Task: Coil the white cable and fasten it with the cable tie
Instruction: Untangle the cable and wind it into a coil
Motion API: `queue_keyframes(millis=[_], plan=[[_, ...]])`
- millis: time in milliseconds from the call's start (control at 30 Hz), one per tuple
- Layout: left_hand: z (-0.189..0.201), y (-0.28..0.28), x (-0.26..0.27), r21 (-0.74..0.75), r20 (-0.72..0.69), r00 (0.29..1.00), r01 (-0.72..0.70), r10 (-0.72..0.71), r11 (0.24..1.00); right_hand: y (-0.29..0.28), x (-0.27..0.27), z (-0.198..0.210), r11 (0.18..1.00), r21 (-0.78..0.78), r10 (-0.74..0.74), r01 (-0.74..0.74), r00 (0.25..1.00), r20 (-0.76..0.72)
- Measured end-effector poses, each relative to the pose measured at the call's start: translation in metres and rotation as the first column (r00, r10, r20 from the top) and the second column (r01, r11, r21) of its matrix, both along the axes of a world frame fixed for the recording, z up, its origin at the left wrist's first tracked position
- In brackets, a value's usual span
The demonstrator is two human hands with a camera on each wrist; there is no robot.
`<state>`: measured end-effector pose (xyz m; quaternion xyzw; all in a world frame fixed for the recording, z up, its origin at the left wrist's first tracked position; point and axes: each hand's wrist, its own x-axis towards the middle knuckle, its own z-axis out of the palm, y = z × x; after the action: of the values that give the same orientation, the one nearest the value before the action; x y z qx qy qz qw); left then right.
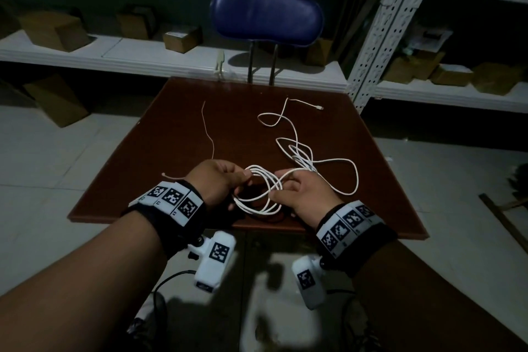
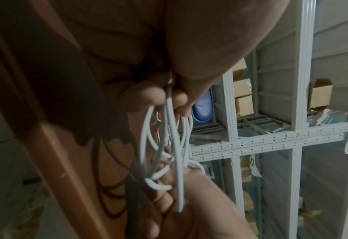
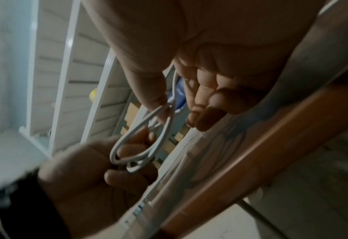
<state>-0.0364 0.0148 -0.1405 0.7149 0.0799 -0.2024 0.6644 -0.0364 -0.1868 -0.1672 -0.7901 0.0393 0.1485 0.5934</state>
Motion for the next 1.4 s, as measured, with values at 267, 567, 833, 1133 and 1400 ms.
queue_keyframes(millis=[267,567,833,1133,1400], plan=[[-0.002,0.000,0.003,-0.079,0.007,1.000,-0.006,0.007,0.997,0.006,-0.005,0.002,0.908,0.388,-0.109,0.157,0.984,-0.142],[-0.002,-0.002,0.001,-0.063,-0.084,0.994,0.065,-0.071,0.996,0.008,-0.008,0.010,0.999,-0.035,0.028,-0.026,0.998,0.050],[0.004,-0.001,-0.002,-0.046,-0.095,0.988,0.116,-0.120,0.992,0.007,-0.011,0.008,0.988,-0.140,0.075,-0.059,0.991,0.112],[0.004,0.003,-0.005,-0.007,-0.099,0.984,0.146,-0.146,0.989,0.000,-0.011,0.011,0.904,-0.416,0.190,-0.103,0.967,0.172],[0.014,0.002,0.009,0.444,0.327,0.921,0.047,-0.211,0.895,-0.009,-0.017,0.018,0.839,-0.462,0.367,-0.289,0.926,0.086]])
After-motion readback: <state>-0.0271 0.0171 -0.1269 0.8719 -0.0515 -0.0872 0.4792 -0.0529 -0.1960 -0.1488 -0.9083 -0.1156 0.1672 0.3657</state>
